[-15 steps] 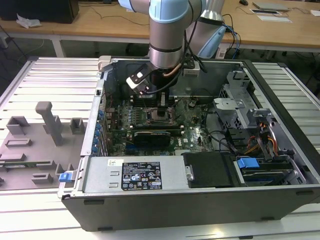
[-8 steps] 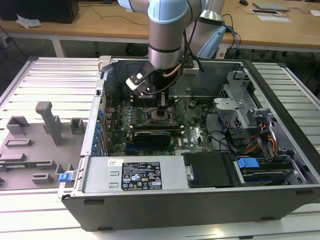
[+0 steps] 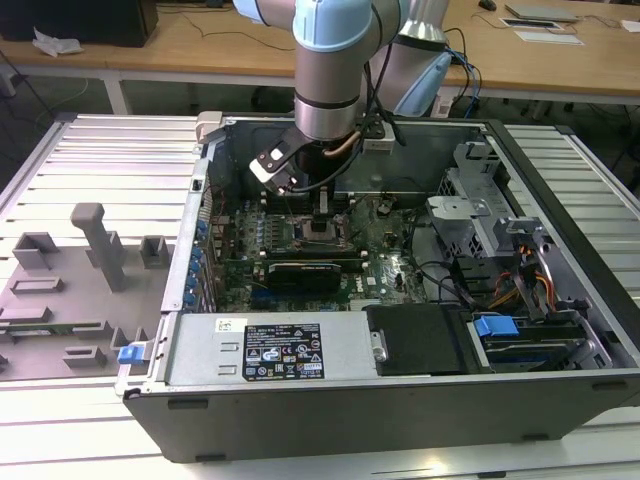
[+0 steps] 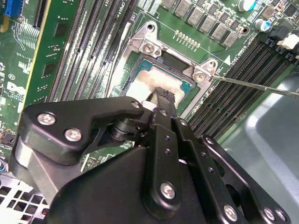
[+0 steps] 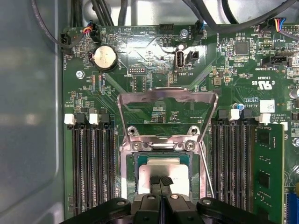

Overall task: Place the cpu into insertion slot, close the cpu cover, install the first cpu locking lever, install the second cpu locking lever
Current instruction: 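Place the cpu into insertion slot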

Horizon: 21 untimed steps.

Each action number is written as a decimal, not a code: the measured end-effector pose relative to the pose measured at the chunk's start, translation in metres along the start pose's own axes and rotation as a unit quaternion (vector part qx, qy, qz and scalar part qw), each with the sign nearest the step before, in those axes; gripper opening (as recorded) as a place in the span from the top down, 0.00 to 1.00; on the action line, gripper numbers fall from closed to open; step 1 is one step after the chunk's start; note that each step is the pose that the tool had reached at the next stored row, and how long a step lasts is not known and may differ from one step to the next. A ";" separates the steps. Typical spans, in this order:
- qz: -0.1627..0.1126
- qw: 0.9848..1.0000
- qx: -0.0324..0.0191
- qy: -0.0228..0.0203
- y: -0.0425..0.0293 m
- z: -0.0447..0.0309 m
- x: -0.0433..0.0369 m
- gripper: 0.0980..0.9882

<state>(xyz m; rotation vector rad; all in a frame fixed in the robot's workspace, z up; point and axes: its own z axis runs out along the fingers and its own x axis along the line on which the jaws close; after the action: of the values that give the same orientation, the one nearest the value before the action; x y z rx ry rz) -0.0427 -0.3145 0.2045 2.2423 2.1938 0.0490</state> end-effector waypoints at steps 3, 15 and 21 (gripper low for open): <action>0.000 1.000 0.000 0.000 0.0000 0.0001 0.0000 0.99; 0.000 1.000 -0.001 0.000 0.0008 -0.0311 0.0006 0.99; 0.000 1.000 -0.003 0.000 0.0013 -0.0510 0.0010 0.99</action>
<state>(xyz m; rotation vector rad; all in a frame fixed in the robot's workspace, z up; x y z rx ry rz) -0.0427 -0.3144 0.2555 2.2390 2.1906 0.0564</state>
